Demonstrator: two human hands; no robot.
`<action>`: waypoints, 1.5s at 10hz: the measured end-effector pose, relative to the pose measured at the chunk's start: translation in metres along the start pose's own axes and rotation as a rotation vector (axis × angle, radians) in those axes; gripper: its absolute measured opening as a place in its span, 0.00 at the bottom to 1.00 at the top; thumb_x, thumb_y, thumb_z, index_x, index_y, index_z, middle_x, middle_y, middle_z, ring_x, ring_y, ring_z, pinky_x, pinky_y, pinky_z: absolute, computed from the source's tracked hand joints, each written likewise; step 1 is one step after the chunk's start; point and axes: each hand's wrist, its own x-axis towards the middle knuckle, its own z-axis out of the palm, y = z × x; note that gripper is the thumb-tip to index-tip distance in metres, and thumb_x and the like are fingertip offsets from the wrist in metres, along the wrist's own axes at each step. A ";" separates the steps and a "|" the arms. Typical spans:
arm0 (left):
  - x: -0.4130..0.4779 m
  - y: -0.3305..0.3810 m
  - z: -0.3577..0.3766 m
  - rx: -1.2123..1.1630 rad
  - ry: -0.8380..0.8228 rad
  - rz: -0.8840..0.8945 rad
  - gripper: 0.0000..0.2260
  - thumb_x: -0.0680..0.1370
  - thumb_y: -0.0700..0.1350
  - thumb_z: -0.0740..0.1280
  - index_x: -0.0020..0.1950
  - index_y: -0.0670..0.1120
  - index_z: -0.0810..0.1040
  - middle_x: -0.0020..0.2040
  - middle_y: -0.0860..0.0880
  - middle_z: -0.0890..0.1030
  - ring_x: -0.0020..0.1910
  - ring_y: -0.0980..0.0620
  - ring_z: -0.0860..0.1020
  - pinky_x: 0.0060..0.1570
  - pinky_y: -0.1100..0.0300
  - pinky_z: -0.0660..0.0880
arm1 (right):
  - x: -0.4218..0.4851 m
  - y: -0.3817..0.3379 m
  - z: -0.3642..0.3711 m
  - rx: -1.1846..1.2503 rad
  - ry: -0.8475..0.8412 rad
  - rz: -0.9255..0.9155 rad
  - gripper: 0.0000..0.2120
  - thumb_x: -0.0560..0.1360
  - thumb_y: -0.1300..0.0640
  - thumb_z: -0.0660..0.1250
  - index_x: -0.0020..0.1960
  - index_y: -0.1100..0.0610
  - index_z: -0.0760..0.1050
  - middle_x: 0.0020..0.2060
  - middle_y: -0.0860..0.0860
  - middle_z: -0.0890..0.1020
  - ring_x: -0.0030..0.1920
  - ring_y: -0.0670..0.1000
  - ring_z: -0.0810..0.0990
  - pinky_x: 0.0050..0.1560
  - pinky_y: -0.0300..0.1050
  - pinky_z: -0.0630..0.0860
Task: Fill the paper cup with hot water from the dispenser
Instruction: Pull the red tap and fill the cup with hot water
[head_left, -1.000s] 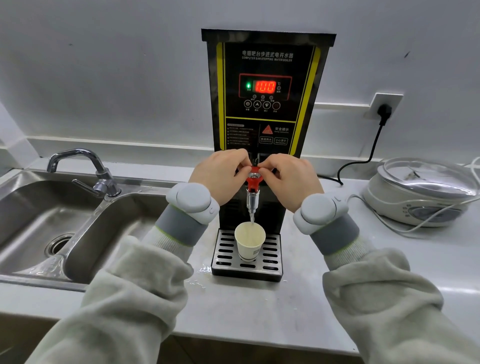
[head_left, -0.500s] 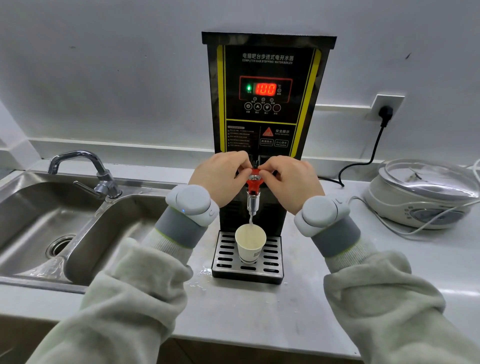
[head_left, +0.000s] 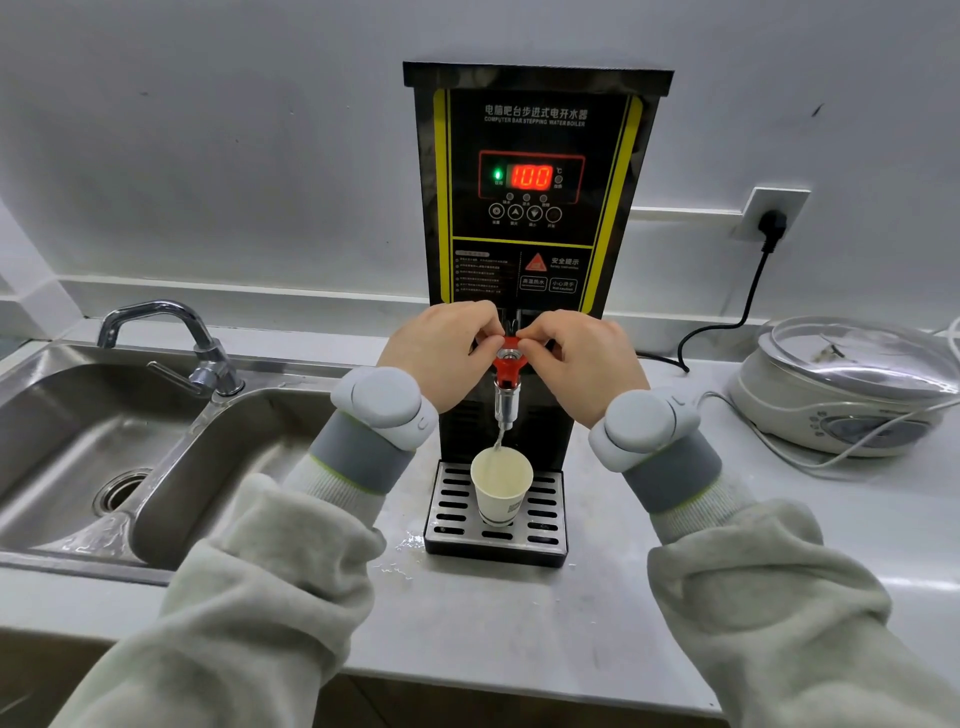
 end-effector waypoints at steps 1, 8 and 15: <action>0.000 0.000 0.000 -0.002 0.006 -0.002 0.06 0.77 0.45 0.59 0.45 0.47 0.74 0.40 0.53 0.74 0.40 0.53 0.70 0.33 0.66 0.62 | 0.000 0.000 0.000 -0.003 0.001 -0.001 0.09 0.76 0.54 0.60 0.50 0.55 0.78 0.45 0.51 0.82 0.46 0.52 0.77 0.55 0.57 0.74; 0.001 -0.001 0.001 -0.003 -0.007 -0.002 0.05 0.77 0.45 0.59 0.44 0.47 0.73 0.41 0.53 0.75 0.41 0.52 0.72 0.40 0.58 0.69 | 0.000 -0.002 0.000 -0.020 -0.005 0.003 0.09 0.76 0.55 0.60 0.50 0.55 0.77 0.45 0.51 0.82 0.47 0.52 0.78 0.55 0.57 0.74; 0.000 0.000 0.001 0.000 -0.007 0.002 0.06 0.77 0.45 0.59 0.44 0.47 0.73 0.40 0.52 0.75 0.41 0.52 0.72 0.40 0.59 0.68 | 0.000 -0.001 0.001 -0.010 -0.002 0.010 0.09 0.76 0.55 0.60 0.51 0.55 0.77 0.45 0.51 0.82 0.47 0.52 0.78 0.55 0.57 0.74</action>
